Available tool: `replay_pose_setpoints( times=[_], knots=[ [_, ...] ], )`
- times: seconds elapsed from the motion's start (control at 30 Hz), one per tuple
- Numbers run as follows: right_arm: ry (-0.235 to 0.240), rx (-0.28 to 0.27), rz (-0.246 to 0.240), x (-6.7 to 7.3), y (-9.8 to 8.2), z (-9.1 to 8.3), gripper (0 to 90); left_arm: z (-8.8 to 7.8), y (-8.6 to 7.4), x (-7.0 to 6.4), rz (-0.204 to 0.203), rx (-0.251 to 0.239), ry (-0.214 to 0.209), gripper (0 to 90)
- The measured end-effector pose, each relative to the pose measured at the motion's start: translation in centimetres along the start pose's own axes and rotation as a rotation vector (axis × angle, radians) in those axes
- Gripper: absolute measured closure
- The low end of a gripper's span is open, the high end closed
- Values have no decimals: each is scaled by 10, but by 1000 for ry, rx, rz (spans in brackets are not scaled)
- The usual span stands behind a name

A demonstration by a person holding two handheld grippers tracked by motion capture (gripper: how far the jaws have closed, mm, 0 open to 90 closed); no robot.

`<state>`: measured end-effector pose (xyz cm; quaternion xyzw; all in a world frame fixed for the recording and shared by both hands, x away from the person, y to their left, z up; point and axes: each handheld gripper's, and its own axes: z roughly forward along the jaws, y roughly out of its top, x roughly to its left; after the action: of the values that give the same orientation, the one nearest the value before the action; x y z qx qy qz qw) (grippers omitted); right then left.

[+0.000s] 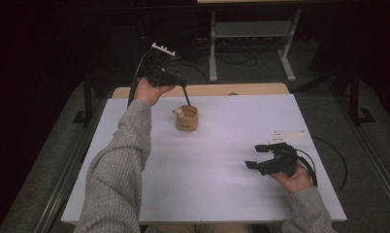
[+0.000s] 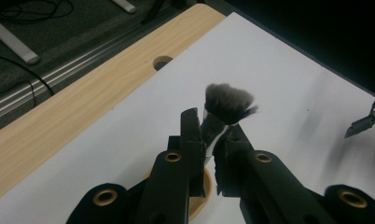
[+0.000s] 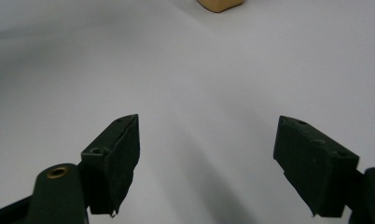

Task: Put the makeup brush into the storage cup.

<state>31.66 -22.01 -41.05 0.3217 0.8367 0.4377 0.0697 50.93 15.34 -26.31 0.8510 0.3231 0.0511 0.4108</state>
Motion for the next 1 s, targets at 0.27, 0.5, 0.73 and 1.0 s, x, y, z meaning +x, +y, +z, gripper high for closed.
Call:
replay_pose_setpoints(
  times=[0.27, 0.5, 0.73, 1.0],
  knots=[
    [2, 10, -4, 0, 0, 1, 215, 6, 2, 2, -19, -5, 21, 832],
    [4, 11, -9, 0, 0, 3, 215, 17, 1, 3, -15, 21, 38, 832],
    [7, 11, -4, 0, -1, 2, 216, 24, -2, 3, -22, 43, 46, 832],
    [10, 12, -9, 2, -2, 1, 218, 31, -12, 4, -43, 55, 50, 831]
  ],
)
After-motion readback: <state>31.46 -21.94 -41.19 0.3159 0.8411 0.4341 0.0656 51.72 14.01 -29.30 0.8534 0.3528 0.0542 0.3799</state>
